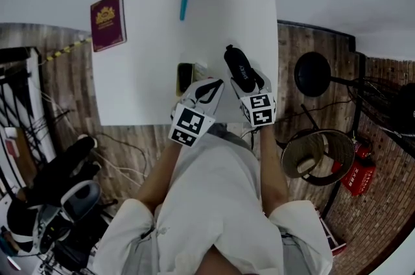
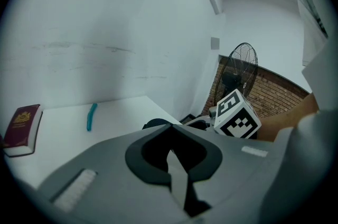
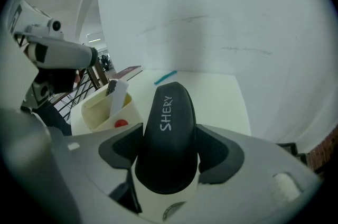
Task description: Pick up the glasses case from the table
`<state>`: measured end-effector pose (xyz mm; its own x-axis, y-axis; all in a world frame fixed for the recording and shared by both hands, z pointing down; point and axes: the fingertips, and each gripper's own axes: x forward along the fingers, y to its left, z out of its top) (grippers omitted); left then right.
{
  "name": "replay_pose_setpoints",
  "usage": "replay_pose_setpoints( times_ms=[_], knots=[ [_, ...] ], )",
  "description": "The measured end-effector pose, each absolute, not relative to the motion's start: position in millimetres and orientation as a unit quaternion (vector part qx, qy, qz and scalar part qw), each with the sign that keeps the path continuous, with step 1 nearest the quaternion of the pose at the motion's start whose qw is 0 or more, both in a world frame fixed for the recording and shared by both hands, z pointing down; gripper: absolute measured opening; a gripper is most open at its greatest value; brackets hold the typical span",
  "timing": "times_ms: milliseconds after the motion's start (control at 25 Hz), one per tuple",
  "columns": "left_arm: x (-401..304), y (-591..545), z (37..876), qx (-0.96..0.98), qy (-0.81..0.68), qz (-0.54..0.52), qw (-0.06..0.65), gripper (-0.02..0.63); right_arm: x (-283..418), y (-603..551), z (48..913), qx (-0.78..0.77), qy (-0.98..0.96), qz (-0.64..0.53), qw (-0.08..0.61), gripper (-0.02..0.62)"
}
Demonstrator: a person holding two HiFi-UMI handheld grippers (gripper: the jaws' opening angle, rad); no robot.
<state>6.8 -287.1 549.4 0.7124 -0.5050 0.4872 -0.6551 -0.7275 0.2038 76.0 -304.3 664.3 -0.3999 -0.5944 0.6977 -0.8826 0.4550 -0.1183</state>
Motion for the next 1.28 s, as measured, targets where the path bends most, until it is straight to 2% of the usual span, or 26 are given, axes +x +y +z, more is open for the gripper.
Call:
replay_pose_setpoints(
  times_ms=[800, 1280],
  knots=[
    [-4, -277, 482, 0.912, -0.366, 0.149, 0.112, 0.018, 84, -286, 488, 0.495, -0.852, 0.099, 0.14, 0.31],
    [4, -243, 461, 0.911, -0.382, 0.133, 0.086, 0.018, 91, -251, 461, 0.483, -0.865, 0.072, 0.115, 0.31]
  ],
)
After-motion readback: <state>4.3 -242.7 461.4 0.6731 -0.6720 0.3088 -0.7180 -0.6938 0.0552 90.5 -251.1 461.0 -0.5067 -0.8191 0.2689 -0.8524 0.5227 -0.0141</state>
